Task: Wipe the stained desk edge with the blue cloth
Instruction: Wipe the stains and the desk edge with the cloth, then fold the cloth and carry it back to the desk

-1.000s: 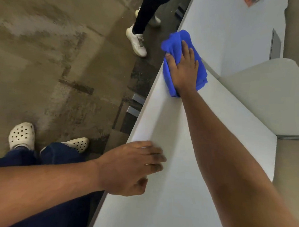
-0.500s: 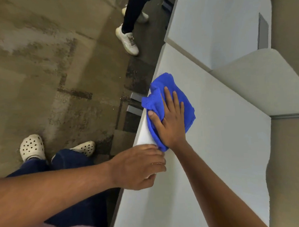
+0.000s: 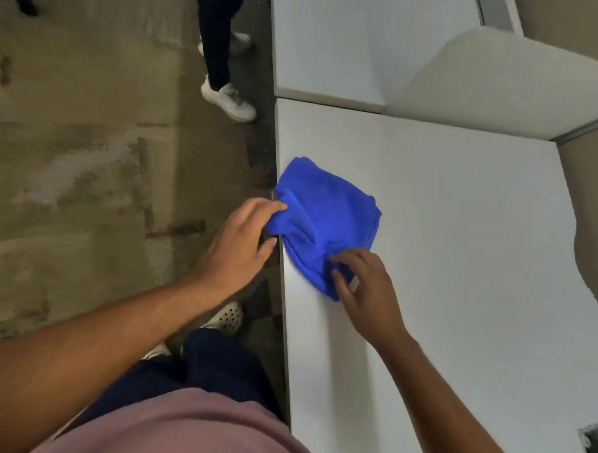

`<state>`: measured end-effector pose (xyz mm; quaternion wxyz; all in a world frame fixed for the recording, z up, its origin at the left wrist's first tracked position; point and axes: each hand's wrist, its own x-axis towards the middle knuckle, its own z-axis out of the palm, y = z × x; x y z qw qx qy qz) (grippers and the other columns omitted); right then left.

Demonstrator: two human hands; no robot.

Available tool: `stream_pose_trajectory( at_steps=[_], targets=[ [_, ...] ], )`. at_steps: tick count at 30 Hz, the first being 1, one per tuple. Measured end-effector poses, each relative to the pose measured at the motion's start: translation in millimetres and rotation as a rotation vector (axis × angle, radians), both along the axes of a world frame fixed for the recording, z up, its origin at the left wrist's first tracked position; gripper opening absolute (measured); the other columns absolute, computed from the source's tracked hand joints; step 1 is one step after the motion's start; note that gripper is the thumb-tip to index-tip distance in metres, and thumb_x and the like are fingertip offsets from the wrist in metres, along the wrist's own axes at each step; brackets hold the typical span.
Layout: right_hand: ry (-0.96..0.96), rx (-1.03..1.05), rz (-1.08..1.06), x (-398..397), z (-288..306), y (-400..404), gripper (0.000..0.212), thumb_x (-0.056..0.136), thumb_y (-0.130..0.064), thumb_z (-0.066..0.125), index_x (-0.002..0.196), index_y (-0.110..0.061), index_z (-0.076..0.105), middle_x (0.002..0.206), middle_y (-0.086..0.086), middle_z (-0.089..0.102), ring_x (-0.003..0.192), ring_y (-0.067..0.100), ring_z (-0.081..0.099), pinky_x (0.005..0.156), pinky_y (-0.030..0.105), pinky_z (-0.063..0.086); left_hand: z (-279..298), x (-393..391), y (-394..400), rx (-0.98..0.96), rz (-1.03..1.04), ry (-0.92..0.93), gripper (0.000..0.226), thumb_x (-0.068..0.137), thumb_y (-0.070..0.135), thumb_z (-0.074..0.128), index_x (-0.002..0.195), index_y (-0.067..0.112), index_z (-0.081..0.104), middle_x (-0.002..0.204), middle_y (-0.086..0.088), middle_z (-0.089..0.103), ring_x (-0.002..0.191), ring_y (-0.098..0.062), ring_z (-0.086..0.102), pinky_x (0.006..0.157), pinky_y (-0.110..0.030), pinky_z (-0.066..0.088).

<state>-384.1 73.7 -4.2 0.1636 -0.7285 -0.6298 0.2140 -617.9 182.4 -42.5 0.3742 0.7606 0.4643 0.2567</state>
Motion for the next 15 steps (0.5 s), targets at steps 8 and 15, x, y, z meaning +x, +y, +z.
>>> stream_pose_trajectory(
  at_steps=[8,15],
  targets=[
    [-0.077,-0.063,0.009,-2.3,-1.8,-8.9,0.031,0.096,-0.025,0.075,0.126,-0.016,0.074,0.132,-0.002,0.067,0.121,0.016,0.062,0.096,0.023,0.051,35.8,-9.7,35.0,-0.002,-0.079,-0.034,0.034,0.095,-0.001,0.070,0.121,0.021,0.069,0.097,0.013,0.070,0.090,0.008,0.069,0.082,-0.011,0.054],
    [-0.180,0.243,-0.080,-7.2,10.0,-26.3,0.013,0.091,-0.014,0.077,0.104,-0.011,0.078,0.105,0.003,0.078,0.096,0.023,0.072,0.078,0.033,0.060,48.8,-23.2,33.0,0.250,-0.210,0.082,0.023,0.095,-0.013,0.063,0.106,0.002,0.075,0.096,-0.010,0.063,0.074,-0.022,0.062,0.068,-0.032,0.051]
  ],
)
